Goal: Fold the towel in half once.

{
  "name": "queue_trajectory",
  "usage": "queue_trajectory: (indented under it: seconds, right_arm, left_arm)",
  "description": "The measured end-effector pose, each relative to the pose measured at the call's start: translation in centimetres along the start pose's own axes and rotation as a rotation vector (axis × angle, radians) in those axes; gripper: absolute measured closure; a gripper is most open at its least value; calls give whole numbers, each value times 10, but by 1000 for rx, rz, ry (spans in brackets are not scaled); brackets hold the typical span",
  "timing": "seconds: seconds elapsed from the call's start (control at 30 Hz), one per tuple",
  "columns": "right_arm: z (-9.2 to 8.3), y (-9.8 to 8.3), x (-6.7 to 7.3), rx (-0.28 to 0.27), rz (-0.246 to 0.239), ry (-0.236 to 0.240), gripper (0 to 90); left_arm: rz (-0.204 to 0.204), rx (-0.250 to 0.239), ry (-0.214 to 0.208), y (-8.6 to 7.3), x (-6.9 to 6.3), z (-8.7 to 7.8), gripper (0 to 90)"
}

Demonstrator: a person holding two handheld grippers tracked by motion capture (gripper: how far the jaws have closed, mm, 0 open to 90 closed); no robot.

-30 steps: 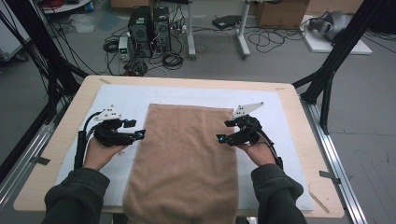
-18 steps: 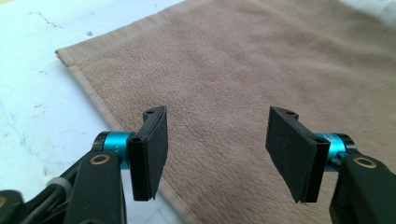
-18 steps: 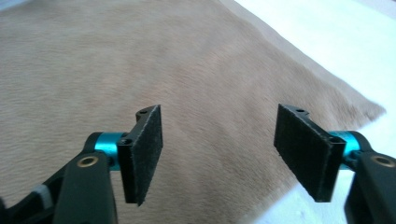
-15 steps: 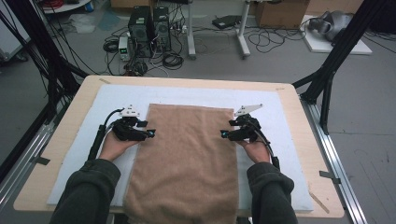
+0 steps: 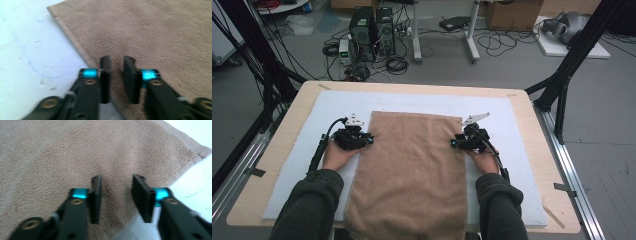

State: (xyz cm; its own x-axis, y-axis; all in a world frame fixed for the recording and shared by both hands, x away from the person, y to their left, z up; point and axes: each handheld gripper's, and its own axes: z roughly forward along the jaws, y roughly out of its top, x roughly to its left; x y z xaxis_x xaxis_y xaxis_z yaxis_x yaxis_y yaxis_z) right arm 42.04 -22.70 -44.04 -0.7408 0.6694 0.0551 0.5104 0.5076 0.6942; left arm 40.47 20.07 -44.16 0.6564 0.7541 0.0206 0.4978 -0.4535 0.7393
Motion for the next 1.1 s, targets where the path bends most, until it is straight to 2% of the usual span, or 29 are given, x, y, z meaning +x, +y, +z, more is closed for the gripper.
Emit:
queue_trajectory:
  seconds: [0.1, 0.17, 0.27, 0.3, 0.43, 0.53, 0.57, 0.63, 0.73, 0.8, 0.87, 0.93, 0.97, 1.0, 1.07, 1.1]
  right_arm:
    - [0, 0, 1, 7, 14, 17, 767]
    - [-1, 1, 2, 10, 16, 35, 818]
    - [-2, 0, 0, 7, 35, 47, 838]
    - [-4, 0, -1, -5, 47, 53, 841]
    - [-18, 2, -5, -72, 79, 90, 844]
    - [-33, 6, -4, -98, 74, 103, 845]
    - [-38, 7, -3, -110, 75, 106, 845]
    - [-52, 9, 2, -136, 74, 152, 843]
    - [-68, 7, 14, -136, 40, 197, 838]
    - [-76, 1, 26, -118, 9, 226, 835]
    - [-79, -10, 38, -97, 1, 257, 831]
    - [-78, -24, 48, -66, -4, 300, 799]
    - [-75, -32, 53, -41, 13, 353, 737]
    - [-74, -36, 56, -11, 25, 370, 667]
    - [-73, -41, 59, 11, 17, 330, 603]
    - [-73, -41, 58, 4, 14, 317, 562]
  left_arm:
    - [-1, 6, -7, 1, -1, 0, 836]
    - [-22, 5, -14, 1, 0, 0, 857]
    - [-59, 2, -33, 0, 3, -2, 867]
    - [-59, -1, -41, 0, 4, -3, 868]
    - [-92, -63, -72, 3, 9, -14, 869]
    - [-98, -125, -78, 7, 8, -28, 870]
    - [-92, -139, -82, 8, 7, -34, 870]
    - [-74, -152, -100, 8, 2, -49, 869]
    - [-23, -154, -112, 2, -8, -67, 869]
    - [-10, -140, -148, -8, -16, -77, 867]
    - [6, -127, -181, -22, -25, -84, 865]
    - [33, -87, -230, -38, -36, -89, 859]
    - [29, -83, -254, -45, -40, -91, 838]
    - [26, -78, -267, -50, -42, -93, 779]
    - [39, -72, -261, -52, -43, -95, 639]
    - [42, -87, -257, -50, -42, -96, 609]
